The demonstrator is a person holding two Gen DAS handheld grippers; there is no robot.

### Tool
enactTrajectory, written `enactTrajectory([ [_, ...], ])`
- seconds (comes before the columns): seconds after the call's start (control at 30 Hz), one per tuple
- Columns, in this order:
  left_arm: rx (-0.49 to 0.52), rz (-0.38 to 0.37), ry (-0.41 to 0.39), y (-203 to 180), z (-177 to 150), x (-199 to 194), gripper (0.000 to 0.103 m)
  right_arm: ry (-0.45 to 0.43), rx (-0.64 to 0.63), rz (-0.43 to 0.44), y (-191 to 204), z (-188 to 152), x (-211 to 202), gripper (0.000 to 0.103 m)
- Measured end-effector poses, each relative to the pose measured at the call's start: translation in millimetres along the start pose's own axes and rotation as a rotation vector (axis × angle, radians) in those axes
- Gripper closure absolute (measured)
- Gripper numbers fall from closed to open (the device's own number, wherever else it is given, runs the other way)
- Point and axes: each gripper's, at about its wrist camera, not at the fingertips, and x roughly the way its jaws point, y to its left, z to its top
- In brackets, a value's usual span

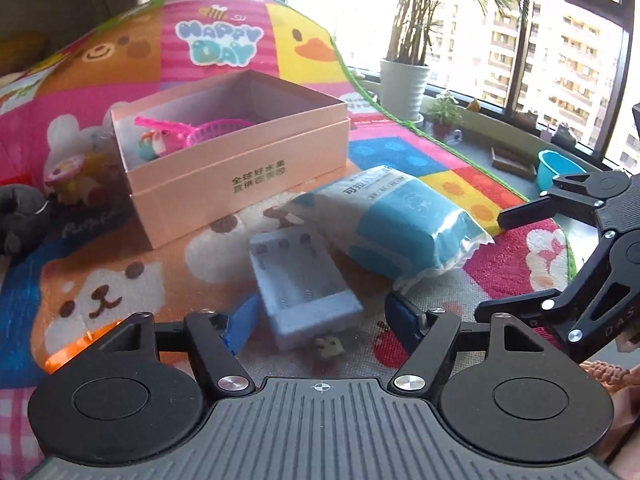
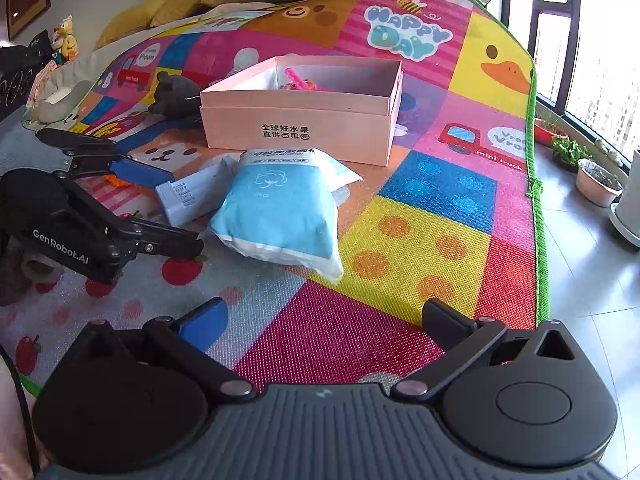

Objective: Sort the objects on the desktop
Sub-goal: 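Move the left gripper toward the white battery charger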

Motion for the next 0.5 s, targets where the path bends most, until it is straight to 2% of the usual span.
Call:
enactTrajectory([
  [0.07,0.061,0.091,-0.006,-2.8,-1.1,6.7,0.021,0.017,0.003,0.002,-1.3,4.0,-0.9,0.000],
  [0.17,0.102,0.140,-0.012,5.1,-0.9,2.6,0.020,0.002,-0.030,-0.023,2.6,9.4,-7.3,0.000],
  [0.2,0.134,0.199,-0.016,7.6,-2.3,0.1,0.019,-0.009,-0.046,-0.032,4.7,10.9,-10.4,0.000],
  [0.27,0.196,0.368,-0.021,15.5,-7.3,-1.8,0.008,-0.040,-0.068,-0.046,8.4,15.0,-16.5,0.000],
  [0.3,0.201,0.442,-0.018,22.1,-9.3,-3.1,0.008,-0.057,-0.065,-0.046,9.1,17.4,-18.8,0.000],
  [0.33,0.166,0.454,-0.014,30.4,-9.6,-6.8,0.008,-0.074,-0.046,-0.037,8.4,22.4,-20.3,0.000],
  [0.37,0.099,0.404,-0.012,38.4,-8.3,-12.2,0.008,-0.085,-0.022,-0.023,7.7,26.8,-20.4,0.000],
  [0.43,-0.070,0.240,-0.019,48.3,-4.3,-23.4,0.005,-0.111,0.027,0.006,6.6,35.0,-18.2,0.000],
  [0.47,-0.133,0.180,-0.030,48.8,-3.0,-26.1,0.003,-0.124,0.052,0.005,6.4,38.2,-15.7,0.000],
  [0.5,-0.173,0.152,-0.040,47.1,-1.3,-26.1,0.002,-0.132,0.072,-0.001,6.1,40.2,-13.0,0.000],
])
